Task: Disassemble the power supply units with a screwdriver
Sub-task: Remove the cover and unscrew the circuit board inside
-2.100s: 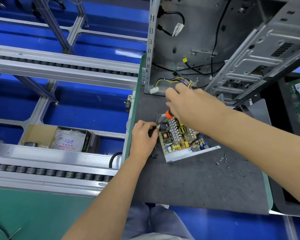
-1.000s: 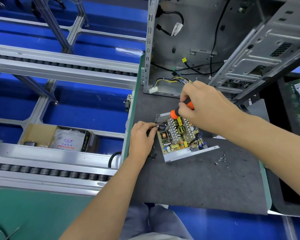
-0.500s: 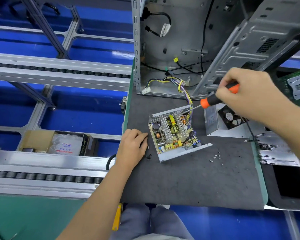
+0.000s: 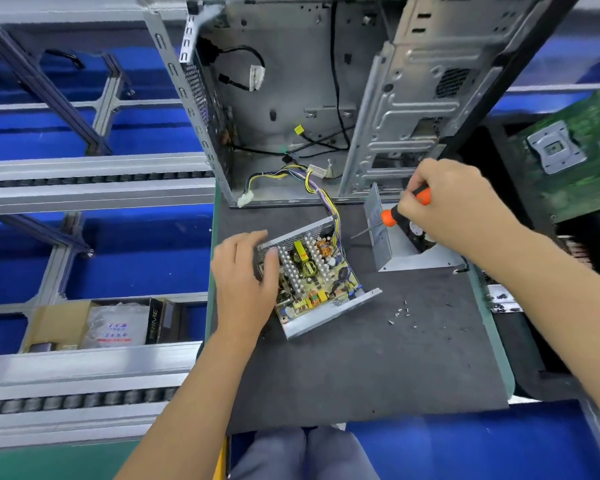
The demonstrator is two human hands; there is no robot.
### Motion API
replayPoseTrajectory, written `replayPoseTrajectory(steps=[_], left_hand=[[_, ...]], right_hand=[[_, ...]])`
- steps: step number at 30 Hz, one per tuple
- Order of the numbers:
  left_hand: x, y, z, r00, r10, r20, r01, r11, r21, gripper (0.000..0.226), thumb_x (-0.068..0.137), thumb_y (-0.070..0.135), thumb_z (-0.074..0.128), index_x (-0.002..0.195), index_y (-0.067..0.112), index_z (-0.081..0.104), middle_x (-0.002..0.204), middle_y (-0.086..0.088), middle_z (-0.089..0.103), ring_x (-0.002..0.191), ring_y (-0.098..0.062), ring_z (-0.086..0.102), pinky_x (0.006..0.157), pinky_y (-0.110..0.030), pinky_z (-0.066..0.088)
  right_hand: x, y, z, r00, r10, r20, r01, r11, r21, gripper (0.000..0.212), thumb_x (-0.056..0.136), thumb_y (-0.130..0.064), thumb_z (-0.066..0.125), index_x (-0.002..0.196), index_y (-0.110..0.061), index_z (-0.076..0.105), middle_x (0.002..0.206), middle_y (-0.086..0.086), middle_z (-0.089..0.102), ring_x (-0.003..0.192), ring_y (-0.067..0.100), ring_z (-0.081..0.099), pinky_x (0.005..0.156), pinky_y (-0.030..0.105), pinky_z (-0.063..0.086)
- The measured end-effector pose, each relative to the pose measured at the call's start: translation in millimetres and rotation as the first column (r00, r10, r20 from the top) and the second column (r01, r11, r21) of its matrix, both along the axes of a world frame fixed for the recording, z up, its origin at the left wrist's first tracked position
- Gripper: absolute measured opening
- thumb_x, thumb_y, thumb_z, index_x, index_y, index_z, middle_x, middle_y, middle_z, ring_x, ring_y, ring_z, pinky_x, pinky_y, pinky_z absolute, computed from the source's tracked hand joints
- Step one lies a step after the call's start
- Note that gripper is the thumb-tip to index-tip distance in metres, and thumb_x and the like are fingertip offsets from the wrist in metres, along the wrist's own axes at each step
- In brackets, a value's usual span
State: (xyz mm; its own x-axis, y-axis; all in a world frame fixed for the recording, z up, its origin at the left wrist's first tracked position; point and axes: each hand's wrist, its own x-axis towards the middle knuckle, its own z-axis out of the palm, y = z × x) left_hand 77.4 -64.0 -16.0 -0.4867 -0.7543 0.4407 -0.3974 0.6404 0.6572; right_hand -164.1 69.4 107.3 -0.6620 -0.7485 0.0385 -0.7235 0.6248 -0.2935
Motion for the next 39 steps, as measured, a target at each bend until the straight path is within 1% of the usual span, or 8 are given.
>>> replayPoseTrajectory(steps=[3, 7, 12, 16, 24, 29, 34, 39], left_hand=[[-40, -4, 32, 0.994, -0.079, 0.077, 0.072, 0.994, 0.080, 0.020, 0.096, 0.033, 0.058, 0.105, 0.016, 0.066, 0.096, 0.007, 0.065, 0.094, -0.017, 0.058, 0.088, -0.040, 0.047], [-103, -27, 56, 0.922, -0.211, 0.324, 0.002, 0.841, 0.541, 0.054, 0.093, 0.063, 0.050, 0.057, 0.022, 0.051, 0.050, 0.014, 0.051, 0.066, -0.020, 0.052, 0.064, -0.036, 0.044], [-151, -48, 42, 0.897, -0.307, 0.318, -0.112, 0.538, 0.835, 0.049, 0.082, 0.060, 0.071, 0.080, 0.013, 0.057, 0.081, -0.006, 0.056, 0.075, -0.022, 0.051, 0.067, -0.034, 0.039], [-156, -49, 28, 0.904, -0.301, 0.304, -0.111, 0.520, 0.847, 0.053, 0.080, 0.042, 0.082, 0.068, 0.019, 0.035, 0.068, -0.001, 0.036, 0.064, -0.020, 0.035, 0.058, -0.033, 0.026], [-151, -55, 11, 0.889, -0.287, 0.357, -0.100, 0.638, 0.764, 0.035, 0.080, 0.024, 0.069, 0.068, 0.018, 0.037, 0.062, -0.001, 0.035, 0.061, -0.020, 0.030, 0.059, -0.034, 0.025], [-146, -58, 6, 0.905, -0.361, 0.225, -0.001, 0.527, 0.850, 0.025, 0.092, 0.015, 0.062, 0.094, -0.010, 0.064, 0.079, 0.001, 0.077, 0.078, -0.011, 0.072, 0.082, -0.036, 0.054], [-139, -55, 7, 0.930, -0.363, 0.064, 0.123, 0.470, 0.874, 0.014, 0.099, 0.020, 0.063, 0.099, 0.013, 0.050, 0.085, 0.001, 0.077, 0.088, -0.006, 0.073, 0.089, -0.031, 0.049], [-140, -52, 10, 0.912, -0.394, 0.111, 0.158, 0.587, 0.794, 0.015, 0.100, 0.030, 0.061, 0.104, 0.022, 0.048, 0.084, 0.007, 0.077, 0.093, -0.021, 0.072, 0.090, -0.043, 0.051]], right_hand=[[-6, 0, -5, 1.000, -0.001, 0.005, 0.001, 1.000, -0.022, 0.015, 0.086, -0.030, 0.062, 0.087, -0.016, 0.057, 0.086, 0.003, 0.053, 0.082, 0.026, 0.049, 0.072, 0.033, 0.034], [-10, 1, -12, 1.000, 0.005, 0.012, -0.005, 1.000, -0.020, 0.015, 0.088, -0.031, 0.061, 0.089, -0.017, 0.056, 0.085, 0.000, 0.050, 0.083, 0.024, 0.048, 0.071, 0.033, 0.034], [-13, 3, -16, 0.999, 0.001, 0.041, 0.001, 0.998, -0.063, 0.014, 0.088, -0.031, 0.060, 0.086, -0.019, 0.053, 0.088, 0.000, 0.051, 0.080, 0.024, 0.050, 0.067, 0.033, 0.036], [-13, 1, -19, 0.997, 0.004, 0.074, 0.003, 0.995, -0.097, 0.015, 0.089, -0.032, 0.059, 0.084, -0.023, 0.048, 0.087, -0.004, 0.049, 0.077, 0.024, 0.048, 0.067, 0.032, 0.033], [-19, -4, -16, 0.992, 0.050, 0.113, -0.041, 0.996, -0.081, 0.013, 0.087, -0.033, 0.060, 0.088, -0.023, 0.050, 0.089, -0.003, 0.051, 0.081, 0.025, 0.054, 0.073, 0.039, 0.046], [-21, -6, -16, 0.991, 0.054, 0.125, -0.045, 0.996, -0.077, 0.014, 0.087, -0.031, 0.059, 0.093, -0.019, 0.056, 0.092, 0.000, 0.055, 0.082, 0.028, 0.056, 0.075, 0.041, 0.049], [-23, -6, -18, 0.991, 0.052, 0.127, -0.041, 0.995, -0.089, 0.012, 0.088, -0.031, 0.060, 0.091, -0.021, 0.054, 0.092, -0.001, 0.055, 0.083, 0.026, 0.056, 0.075, 0.041, 0.048], [-24, -7, -20, 0.989, 0.045, 0.142, -0.032, 0.995, -0.092, 0.011, 0.088, -0.032, 0.059, 0.089, -0.024, 0.051, 0.091, -0.003, 0.054, 0.081, 0.025, 0.055, 0.073, 0.038, 0.047]])
